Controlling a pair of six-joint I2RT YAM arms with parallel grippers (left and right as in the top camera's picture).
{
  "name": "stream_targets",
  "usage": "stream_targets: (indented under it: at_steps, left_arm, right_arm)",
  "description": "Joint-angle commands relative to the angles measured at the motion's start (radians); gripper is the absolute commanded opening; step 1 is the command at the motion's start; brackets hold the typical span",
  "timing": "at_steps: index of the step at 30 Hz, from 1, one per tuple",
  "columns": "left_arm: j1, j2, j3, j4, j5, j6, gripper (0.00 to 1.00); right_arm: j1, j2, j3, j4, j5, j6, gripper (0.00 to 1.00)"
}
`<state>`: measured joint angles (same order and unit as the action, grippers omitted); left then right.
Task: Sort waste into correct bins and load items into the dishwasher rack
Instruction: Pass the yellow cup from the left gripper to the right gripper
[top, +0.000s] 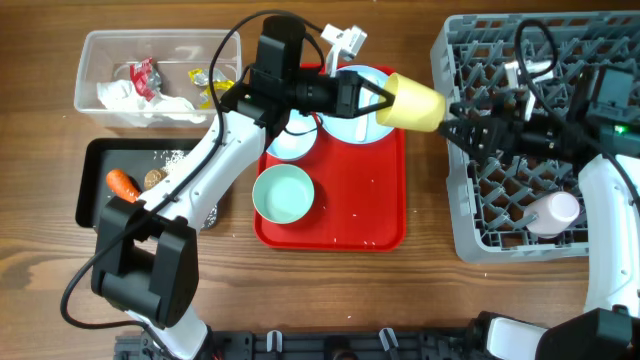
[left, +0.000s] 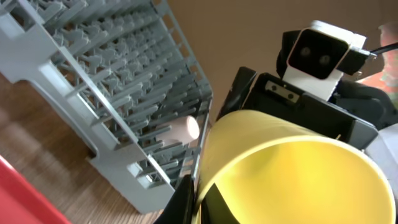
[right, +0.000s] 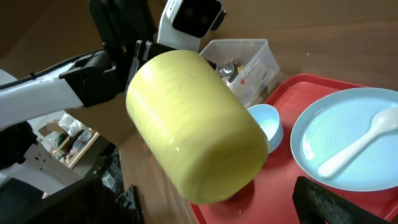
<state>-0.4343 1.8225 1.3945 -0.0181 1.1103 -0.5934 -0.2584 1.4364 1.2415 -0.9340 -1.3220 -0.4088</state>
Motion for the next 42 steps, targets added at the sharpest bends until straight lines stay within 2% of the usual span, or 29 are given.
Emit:
stream_targets:
  at_steps: [1, 5, 10, 14, 16, 21, 22, 28, 38, 39, 42]
  left_arm:
    - [0.002, -0.017, 0.016, 0.056, 0.042, -0.078, 0.04]
    - [0.0, -0.017, 0.016, 0.11, 0.058, -0.127, 0.04]
    - [-0.008, -0.017, 0.016, 0.109, 0.061, -0.134, 0.04]
    - [-0.009, -0.017, 0.016, 0.109, 0.061, -0.145, 0.04]
    - [-0.009, -0.017, 0.016, 0.11, 0.061, -0.148, 0.04]
    - [-0.009, -0.017, 0.016, 0.11, 0.061, -0.148, 0.04]
    - [-0.009, -0.017, 0.016, 0.11, 0.06, -0.148, 0.04]
    - [-0.009, -0.017, 0.016, 0.11, 0.06, -0.148, 0.04]
    - [-0.009, -0.017, 0.016, 0.109, 0.06, -0.148, 0.04]
    - [-0.009, -0.017, 0.016, 0.109, 0.06, -0.148, 0.04]
    - [-0.009, -0.017, 0.016, 0.109, 0.06, -0.148, 0.04]
  right_arm:
    - [0.004, -0.002, -0.004, 0.025, -0.04, 0.045, 1.0]
    - [0.014, -0.002, -0.005, 0.078, -0.048, 0.051, 1.0]
    - [0.095, -0.002, -0.005, 0.256, -0.055, 0.186, 1.0]
    - [0.123, 0.0, -0.005, 0.294, -0.043, 0.211, 0.99]
    - [0.124, 0.019, -0.005, 0.294, -0.043, 0.218, 0.95]
    - [0.138, 0.062, -0.006, 0.298, -0.066, 0.217, 0.77]
    - [0.138, 0.062, -0.006, 0.298, -0.066, 0.218, 0.7]
    - [0.138, 0.062, -0.006, 0.314, -0.105, 0.225, 0.51]
    - [0.181, 0.062, -0.006, 0.353, -0.145, 0.229, 0.55]
    - [0.183, 0.062, -0.006, 0.354, -0.145, 0.23, 0.53]
    - [0.183, 0.063, -0.006, 0.358, -0.145, 0.236, 0.35]
